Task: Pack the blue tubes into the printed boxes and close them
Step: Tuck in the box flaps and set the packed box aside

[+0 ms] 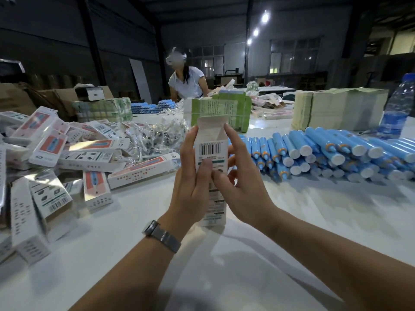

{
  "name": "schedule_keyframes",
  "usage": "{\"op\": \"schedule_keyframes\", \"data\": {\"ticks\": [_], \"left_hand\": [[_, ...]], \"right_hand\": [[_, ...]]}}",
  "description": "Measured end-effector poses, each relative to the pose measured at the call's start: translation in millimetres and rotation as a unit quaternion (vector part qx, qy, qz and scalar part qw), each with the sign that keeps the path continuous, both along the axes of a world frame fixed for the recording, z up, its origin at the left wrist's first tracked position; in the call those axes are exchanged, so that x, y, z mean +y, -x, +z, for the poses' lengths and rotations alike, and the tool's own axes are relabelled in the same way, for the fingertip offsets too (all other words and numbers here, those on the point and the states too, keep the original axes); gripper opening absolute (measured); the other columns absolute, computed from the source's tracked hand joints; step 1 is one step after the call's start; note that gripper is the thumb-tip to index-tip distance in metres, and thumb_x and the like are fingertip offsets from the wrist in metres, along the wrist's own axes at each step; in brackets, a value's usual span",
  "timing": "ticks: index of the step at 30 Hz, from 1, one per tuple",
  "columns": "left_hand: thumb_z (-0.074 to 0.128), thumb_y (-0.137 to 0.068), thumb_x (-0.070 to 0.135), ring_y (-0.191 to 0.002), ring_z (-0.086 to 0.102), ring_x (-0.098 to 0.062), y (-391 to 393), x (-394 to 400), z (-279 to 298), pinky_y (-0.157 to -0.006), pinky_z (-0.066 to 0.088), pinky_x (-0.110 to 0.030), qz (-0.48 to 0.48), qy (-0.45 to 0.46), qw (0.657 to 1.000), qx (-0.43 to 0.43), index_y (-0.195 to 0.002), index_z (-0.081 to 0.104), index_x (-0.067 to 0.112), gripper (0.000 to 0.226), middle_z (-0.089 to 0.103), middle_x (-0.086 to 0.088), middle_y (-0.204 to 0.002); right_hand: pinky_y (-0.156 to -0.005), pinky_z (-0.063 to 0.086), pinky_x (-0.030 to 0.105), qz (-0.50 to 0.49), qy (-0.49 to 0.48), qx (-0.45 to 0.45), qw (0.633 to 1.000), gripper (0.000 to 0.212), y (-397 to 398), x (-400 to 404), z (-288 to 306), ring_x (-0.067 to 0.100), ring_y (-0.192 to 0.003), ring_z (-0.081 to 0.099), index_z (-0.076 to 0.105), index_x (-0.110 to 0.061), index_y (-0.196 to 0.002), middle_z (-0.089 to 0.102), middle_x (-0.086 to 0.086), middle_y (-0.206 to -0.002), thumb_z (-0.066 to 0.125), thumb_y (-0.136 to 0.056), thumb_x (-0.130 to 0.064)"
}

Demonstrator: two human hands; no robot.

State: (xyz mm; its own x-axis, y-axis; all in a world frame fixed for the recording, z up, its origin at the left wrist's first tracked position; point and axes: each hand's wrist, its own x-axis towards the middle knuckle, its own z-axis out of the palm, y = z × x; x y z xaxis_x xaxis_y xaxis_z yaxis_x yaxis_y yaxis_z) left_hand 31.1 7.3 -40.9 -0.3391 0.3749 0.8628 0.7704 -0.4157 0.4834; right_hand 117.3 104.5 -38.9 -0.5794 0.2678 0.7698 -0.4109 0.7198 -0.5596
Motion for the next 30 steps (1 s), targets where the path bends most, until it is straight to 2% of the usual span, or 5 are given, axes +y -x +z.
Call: {"op": "schedule_keyframes", "data": {"ticks": [6,13,17,25,30], "left_hand": [[0.038,-0.105,0.033,-0.106,0.069,-0.028,-8,5,-8,-0.084,0.058,-0.057,-0.036,0.008,0.999,0.002,-0.147,0.024,0.051,0.048,0.06,0.015,-0.13],[0.036,-0.105,0.026,-0.103,0.07,-0.016,-6,8,-8,-0.081,0.057,-0.027,-0.04,0.007,0.999,0.018,-0.142,0.028,0.044,0.042,0.06,0.02,-0.126],[0.037,-0.104,0.028,-0.102,0.071,-0.017,-5,8,-7,-0.081,0.059,-0.033,-0.029,0.009,0.999,0.021,-0.138,0.03,0.043,0.037,0.061,-0.005,-0.126],[0.039,-0.103,0.027,-0.093,0.07,-0.022,-9,7,-6,-0.075,0.06,-0.05,-0.031,0.002,0.999,0.012,-0.132,0.032,0.044,0.035,0.063,0.017,-0.115],[0.04,-0.103,0.024,-0.09,0.07,-0.033,-11,6,-6,-0.069,0.057,-0.059,-0.041,-0.009,0.999,0.024,-0.131,0.033,0.038,0.032,0.064,-0.008,-0.114]], "right_hand": [[-0.074,0.044,0.012,-0.013,0.011,-0.019,1.0,0.069,-22,2,-4,0.0,-0.096,0.054,0.02,-0.055,-0.145,0.054,-0.009,-0.123,0.053,-0.091,-0.027],[-0.08,0.049,0.031,-0.04,-0.047,-0.009,0.998,0.068,-22,7,-3,0.011,-0.095,0.054,0.018,-0.043,-0.15,0.055,-0.001,-0.124,0.053,-0.096,-0.022],[-0.073,0.048,0.026,-0.038,-0.047,0.0,0.998,0.067,-20,12,-3,0.012,-0.092,0.056,0.018,-0.043,-0.149,0.054,-0.013,-0.12,0.055,-0.097,-0.025],[-0.07,0.043,0.023,-0.035,-0.034,0.0,0.999,0.057,-25,10,0,0.015,-0.089,0.056,0.029,-0.04,-0.138,0.058,-0.008,-0.113,0.06,-0.092,-0.024],[-0.068,0.04,0.019,-0.039,-0.051,0.008,0.998,0.046,-29,9,6,0.015,-0.084,0.056,0.034,-0.035,-0.125,0.06,-0.012,-0.103,0.061,-0.089,-0.024]]}}
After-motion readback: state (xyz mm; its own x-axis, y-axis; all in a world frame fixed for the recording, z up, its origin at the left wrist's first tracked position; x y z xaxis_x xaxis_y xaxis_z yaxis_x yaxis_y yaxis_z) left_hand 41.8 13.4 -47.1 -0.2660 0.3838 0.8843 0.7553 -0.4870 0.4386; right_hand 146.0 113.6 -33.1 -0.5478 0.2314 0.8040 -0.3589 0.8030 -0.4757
